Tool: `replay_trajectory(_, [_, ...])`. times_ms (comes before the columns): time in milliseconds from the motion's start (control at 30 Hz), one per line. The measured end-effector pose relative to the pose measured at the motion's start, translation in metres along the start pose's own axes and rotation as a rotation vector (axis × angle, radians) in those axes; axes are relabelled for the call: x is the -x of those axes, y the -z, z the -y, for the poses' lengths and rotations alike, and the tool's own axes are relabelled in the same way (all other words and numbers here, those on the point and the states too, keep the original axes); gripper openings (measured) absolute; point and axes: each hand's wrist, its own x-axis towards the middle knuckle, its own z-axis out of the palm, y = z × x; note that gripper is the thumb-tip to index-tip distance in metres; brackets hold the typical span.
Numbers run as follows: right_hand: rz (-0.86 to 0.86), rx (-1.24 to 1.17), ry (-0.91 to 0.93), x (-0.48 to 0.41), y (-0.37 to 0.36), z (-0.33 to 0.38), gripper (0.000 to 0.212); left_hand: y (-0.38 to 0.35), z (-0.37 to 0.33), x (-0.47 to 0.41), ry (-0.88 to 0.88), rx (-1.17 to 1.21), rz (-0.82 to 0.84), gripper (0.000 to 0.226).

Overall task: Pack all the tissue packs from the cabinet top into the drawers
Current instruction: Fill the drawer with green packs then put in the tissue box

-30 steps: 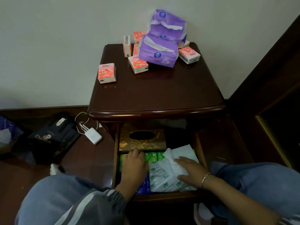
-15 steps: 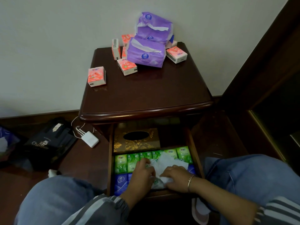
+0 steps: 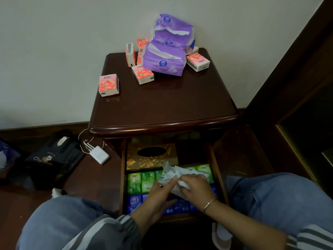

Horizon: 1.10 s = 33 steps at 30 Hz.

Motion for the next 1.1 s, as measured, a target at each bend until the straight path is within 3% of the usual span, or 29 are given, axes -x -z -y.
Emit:
replay_trajectory(67, [0.063,-0.067,0.015,0.005,0.001,0.006,0.025,0.001,-0.001,-0.001,-0.003,0.096,0.045,0.042])
replay_trajectory(233, [0.155,-0.305,-0.035,0.012,0.02,0.009,0.038,0.003,-0.013,-0.006,-0.104,0.101,-0.081,0.027])
replay_trajectory(333, [-0.017,-0.476,-0.107,0.015,0.04,0.014,0.027,0.004,-0.021,-0.009,-0.167,0.072,-0.145,0.028])
replay_trajectory(400, [-0.24,-0.558,-0.25,0.016,0.05,0.011,0.025,0.006,-0.027,-0.013,-0.164,0.096,-0.2,0.028])
replay_trajectory(433, [-0.27,-0.626,-0.365,0.017,0.054,0.011,0.032,0.007,-0.029,-0.014,-0.154,0.105,-0.212,0.027])
replay_trajectory(533, [-0.001,-1.092,-0.74,0.023,0.055,0.012,0.047,0.008,-0.033,-0.018,-0.119,0.081,-0.169,0.026])
replay_trajectory(633, [0.158,-1.355,-0.847,0.026,0.048,0.018,0.025,0.006,-0.032,-0.017,-0.123,0.001,-0.09,0.027])
replay_trajectory(800, [-0.061,-1.4,-1.006,0.021,0.029,0.017,0.011,0.0,-0.035,-0.011,-0.156,-0.097,-0.03,0.031])
replay_trajectory(933, [-0.274,-1.483,-1.146,0.01,0.027,-0.011,0.017,0.008,-0.038,-0.012,-0.169,-0.203,-0.208,0.032])
replay_trajectory(1100, [-0.418,-1.44,-1.153,-0.021,0.023,-0.02,0.023,0.022,-0.041,-0.011,-0.188,-0.144,-0.32,0.02])
